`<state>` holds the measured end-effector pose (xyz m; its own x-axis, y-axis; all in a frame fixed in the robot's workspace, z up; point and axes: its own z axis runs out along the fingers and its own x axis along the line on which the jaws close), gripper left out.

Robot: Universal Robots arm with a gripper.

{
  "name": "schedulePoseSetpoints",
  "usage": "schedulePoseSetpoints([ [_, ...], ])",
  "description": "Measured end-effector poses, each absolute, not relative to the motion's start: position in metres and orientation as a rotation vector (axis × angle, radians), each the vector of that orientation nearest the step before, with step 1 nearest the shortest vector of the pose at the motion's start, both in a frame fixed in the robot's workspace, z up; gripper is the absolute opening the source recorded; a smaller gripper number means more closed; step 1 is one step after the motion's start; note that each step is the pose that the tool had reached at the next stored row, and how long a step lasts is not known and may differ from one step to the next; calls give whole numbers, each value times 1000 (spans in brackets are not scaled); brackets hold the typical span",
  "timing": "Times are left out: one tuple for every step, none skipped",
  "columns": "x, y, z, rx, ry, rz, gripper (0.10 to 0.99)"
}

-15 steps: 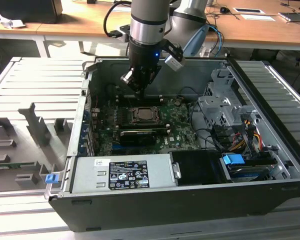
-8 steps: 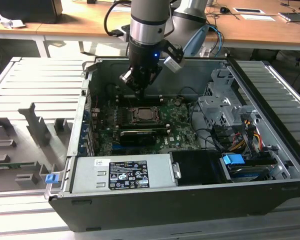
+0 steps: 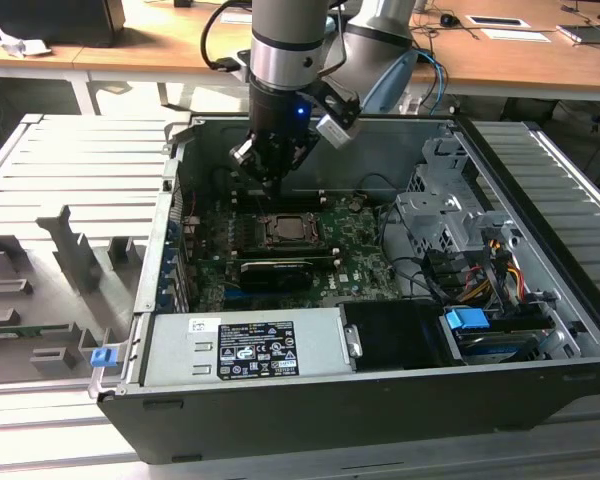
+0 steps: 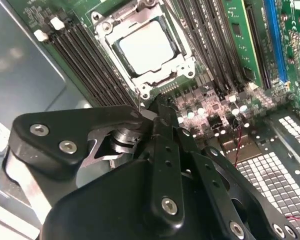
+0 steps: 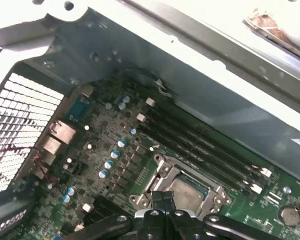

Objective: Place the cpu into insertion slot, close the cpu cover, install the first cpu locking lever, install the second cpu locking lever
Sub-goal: 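Install the first cpu locking lever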

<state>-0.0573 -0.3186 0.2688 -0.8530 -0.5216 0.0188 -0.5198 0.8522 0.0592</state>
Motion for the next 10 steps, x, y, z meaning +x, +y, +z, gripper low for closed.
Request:
schedulePoseSetpoints([
  [-57,-319,269,828,-2994,-81,106],
  [-57,-319,269,807,-3000,-81,106],
  [-57,-319,269,784,-3007,-82,106],
  [-57,-319,268,742,-3018,-82,106],
  [-57,-319,268,686,-3032,-83,106],
  [-57,-319,268,652,-3040,-84,106],
  [-57,-319,268,627,-3046,-84,106],
  [-57,-319,268,591,-3054,-85,106],
  [-57,-319,267,529,-3066,-86,106],
  [-57,-319,267,490,-3074,-86,106],
])
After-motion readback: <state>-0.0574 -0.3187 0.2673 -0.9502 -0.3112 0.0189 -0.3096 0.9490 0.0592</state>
